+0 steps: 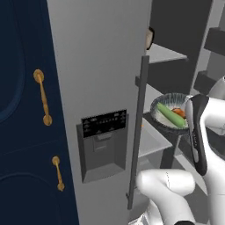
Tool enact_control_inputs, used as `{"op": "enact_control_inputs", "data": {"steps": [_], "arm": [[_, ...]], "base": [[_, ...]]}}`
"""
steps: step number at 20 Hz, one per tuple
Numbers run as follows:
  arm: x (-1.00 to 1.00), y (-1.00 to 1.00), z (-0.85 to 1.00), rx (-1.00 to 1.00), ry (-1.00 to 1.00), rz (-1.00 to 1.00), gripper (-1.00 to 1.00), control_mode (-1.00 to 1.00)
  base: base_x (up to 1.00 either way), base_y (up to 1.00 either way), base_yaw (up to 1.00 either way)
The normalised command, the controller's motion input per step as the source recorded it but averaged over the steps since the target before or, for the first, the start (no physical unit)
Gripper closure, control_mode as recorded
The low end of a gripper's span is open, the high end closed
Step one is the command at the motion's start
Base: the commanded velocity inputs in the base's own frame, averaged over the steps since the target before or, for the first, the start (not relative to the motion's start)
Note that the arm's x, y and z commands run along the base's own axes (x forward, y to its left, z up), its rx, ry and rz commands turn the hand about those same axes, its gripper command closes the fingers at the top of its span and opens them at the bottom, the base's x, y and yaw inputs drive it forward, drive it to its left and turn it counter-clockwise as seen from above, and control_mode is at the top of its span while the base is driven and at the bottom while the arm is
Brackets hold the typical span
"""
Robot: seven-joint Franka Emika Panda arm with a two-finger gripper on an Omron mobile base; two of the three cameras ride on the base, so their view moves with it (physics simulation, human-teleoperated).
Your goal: Pick the chicken drumstick and corn from their plates and place them in the bowl. Then put the bowl in the fridge.
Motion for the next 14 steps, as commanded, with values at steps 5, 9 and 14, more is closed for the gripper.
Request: {"op": "enact_control_inputs", "data": {"steps": [5, 9, 14], "arm": [[0.0, 0.0, 0.0, 0.0, 0.0, 0.0, 1.0, 1.0], [0.29, -0.04, 0.0, 0.0, -0.09, -0.05, 1.0, -1.0], [0.75, 0.0, 0.0, 0.0, -0.16, -0.1, 1.0, -1.0]], "base": [[0.58, 0.0, -0.08], [0.12, -0.02, -0.02], [0.0, 0.0, 0.0]]}}
